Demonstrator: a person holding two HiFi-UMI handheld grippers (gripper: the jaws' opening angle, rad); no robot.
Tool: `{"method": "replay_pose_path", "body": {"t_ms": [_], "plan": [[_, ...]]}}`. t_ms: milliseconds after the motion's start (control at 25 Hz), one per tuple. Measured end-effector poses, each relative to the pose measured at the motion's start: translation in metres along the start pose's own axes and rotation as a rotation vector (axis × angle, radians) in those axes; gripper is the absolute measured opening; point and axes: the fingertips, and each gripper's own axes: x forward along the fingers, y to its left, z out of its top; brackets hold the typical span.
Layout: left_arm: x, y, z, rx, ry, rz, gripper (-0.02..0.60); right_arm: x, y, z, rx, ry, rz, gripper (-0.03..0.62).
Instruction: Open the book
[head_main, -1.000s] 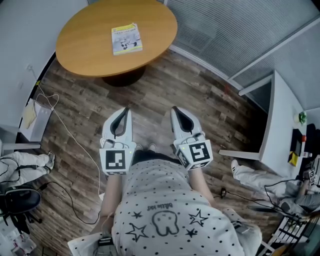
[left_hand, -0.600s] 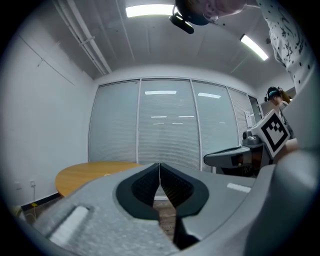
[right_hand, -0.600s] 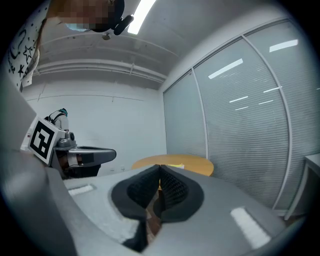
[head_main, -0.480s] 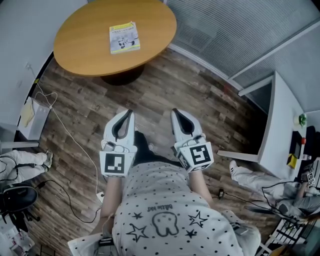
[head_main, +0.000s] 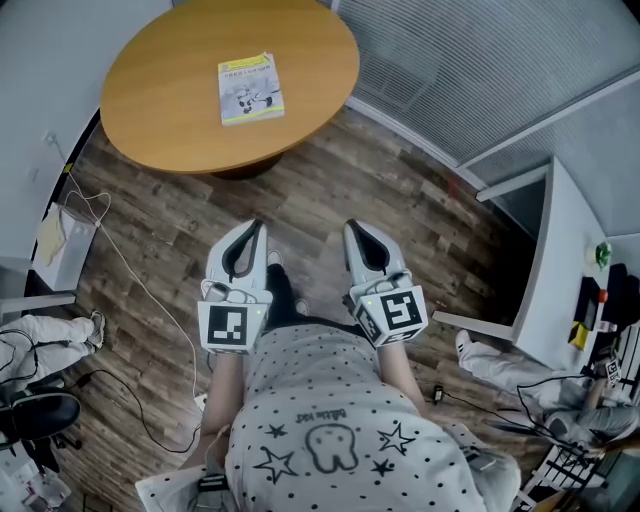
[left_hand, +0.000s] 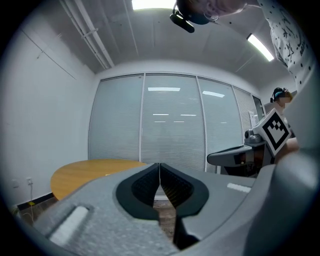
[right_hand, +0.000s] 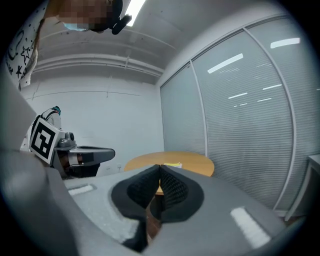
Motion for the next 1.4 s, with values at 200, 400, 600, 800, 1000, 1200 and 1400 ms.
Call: {"method": "replay_pose_path", "body": {"t_ms": [200,400,600,800,1000,1200,1400], "plan": [[0.040,0.034,0.012,0.017,-0.007,-0.024,0.011,0.048,-0.014,0.025,-0.012,-0.020,-0.010,0.004],[0.071,0.065,0.016,0.020,-0.011,-0.039,0.011,0.091,-0.023,0.035,-0.013,-0.015,-0.024,0.005],[0.094,0.088,0.017,0.014,-0.024,-0.056,0.011,0.126,-0.028,0.038,-0.016,-0.014,-0.029,0.005],[0.109,0.115,0.014,0.024,-0.019,-0.050,0.011,0.154,-0.032,0.042,-0.010,-0.017,-0.036,0.005],[0.121,0.128,0.008,0.018,0.007,-0.057,0.011,0.170,-0.036,0.038,0.010,0.001,-0.044,0.005],[0.128,0.129,-0.002,0.001,0.032,-0.064,0.011,0.176,-0.043,0.030,0.026,0.027,-0.049,0.005],[0.145,0.131,-0.007,-0.005,0.050,-0.053,0.011,0.189,-0.058,0.025,0.038,0.041,-0.042,0.005]]}}
